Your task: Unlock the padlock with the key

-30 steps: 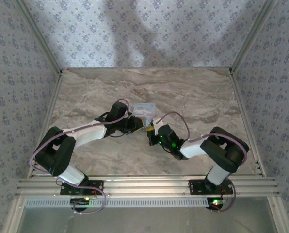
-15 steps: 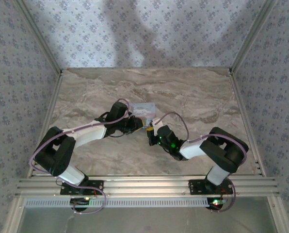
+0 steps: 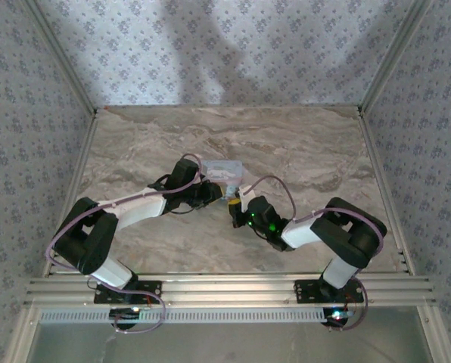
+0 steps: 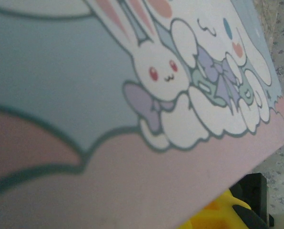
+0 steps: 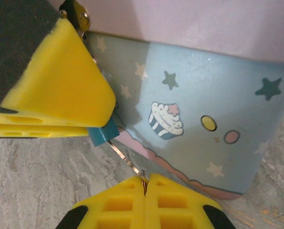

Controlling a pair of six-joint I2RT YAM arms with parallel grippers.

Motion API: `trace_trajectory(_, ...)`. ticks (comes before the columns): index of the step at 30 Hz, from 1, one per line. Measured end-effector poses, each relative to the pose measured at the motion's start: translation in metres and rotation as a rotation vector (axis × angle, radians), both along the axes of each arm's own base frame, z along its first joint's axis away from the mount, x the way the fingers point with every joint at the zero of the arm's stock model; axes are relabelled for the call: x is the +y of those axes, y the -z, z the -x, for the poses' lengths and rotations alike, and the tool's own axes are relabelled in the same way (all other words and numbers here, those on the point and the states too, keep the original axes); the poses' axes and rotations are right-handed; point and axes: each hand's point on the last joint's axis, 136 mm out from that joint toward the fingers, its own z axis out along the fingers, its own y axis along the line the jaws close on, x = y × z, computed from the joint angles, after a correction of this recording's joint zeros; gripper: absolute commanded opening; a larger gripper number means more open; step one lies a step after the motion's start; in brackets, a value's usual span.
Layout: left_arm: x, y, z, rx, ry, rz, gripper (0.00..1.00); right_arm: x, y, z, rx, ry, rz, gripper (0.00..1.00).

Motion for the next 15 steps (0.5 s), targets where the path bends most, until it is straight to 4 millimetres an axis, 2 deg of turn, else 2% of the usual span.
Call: trace_trajectory(15, 0.0004, 0.0001, -0.0008, 0.004, -0.01, 0.001, 0.13, 0.0004, 0.0005, -0.0003, -0.001, 0.001, -0.004, 0.0)
